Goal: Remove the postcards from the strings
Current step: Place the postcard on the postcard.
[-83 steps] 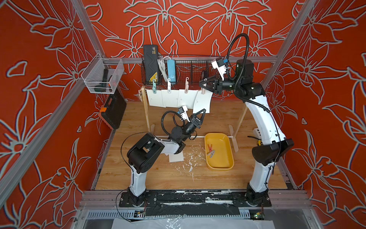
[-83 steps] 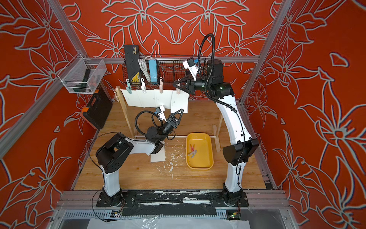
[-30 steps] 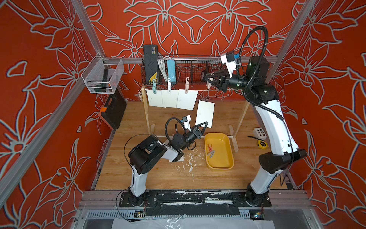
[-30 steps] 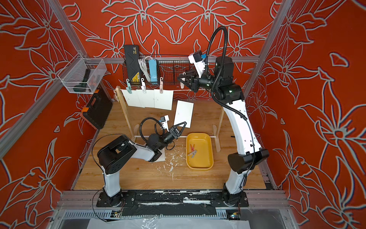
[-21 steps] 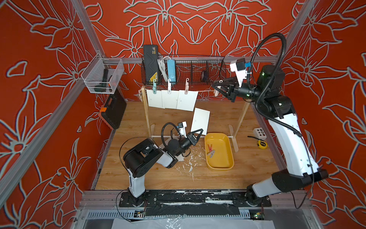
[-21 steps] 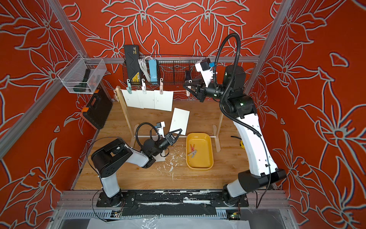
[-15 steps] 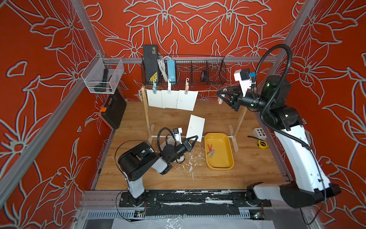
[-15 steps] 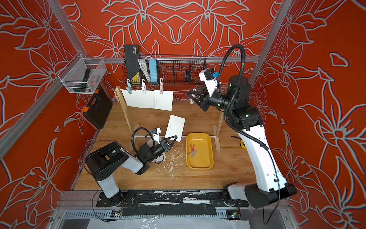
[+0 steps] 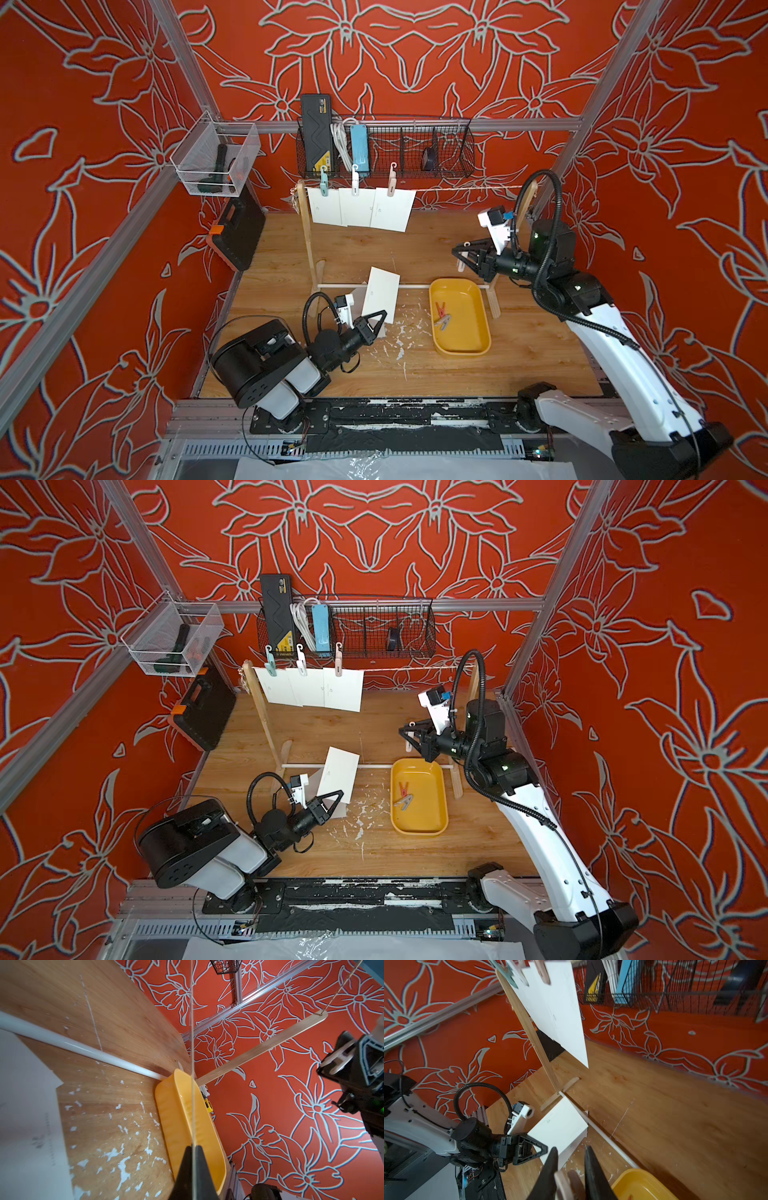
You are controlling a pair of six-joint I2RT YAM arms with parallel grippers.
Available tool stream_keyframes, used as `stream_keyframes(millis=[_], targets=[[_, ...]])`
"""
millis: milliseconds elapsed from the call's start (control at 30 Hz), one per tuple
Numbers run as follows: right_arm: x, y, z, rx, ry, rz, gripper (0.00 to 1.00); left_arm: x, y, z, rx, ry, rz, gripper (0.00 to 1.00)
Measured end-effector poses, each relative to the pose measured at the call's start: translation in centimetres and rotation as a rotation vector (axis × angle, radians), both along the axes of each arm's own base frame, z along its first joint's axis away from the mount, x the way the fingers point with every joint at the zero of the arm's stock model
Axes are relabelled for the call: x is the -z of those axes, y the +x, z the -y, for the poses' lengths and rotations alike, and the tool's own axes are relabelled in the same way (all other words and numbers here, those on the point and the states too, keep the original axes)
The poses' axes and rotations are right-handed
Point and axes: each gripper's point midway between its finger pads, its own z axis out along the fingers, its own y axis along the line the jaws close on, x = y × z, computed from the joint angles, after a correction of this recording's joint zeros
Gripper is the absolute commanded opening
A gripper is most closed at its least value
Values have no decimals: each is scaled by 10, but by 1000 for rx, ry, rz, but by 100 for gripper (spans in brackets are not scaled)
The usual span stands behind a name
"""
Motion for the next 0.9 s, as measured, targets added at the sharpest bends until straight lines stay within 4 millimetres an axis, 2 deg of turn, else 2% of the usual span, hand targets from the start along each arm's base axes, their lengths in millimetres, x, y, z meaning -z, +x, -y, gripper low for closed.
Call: stream_keyframes(millis=[133, 267, 433, 633, 767, 833, 900], targets=[[49, -2, 1, 36, -40, -97, 19, -9, 2, -7, -35, -4, 16, 0], [99, -8, 3, 69, -88, -197, 19, -7, 5, -14, -79, 25, 5, 0], [147, -10, 11, 130, -138, -285, 19, 15, 8, -24, -130, 99, -68, 0], [182, -5, 16, 187, -182, -338, 20, 54, 6, -31, -147, 191, -193, 1], [206, -4, 23, 229, -224, -372, 22, 71, 4, -35, -158, 226, -252, 14], [216, -1, 26, 249, -245, -389, 22, 76, 4, -37, -166, 228, -276, 25], [223, 2, 28, 264, -258, -399, 24, 81, 3, -40, -175, 238, -300, 41]])
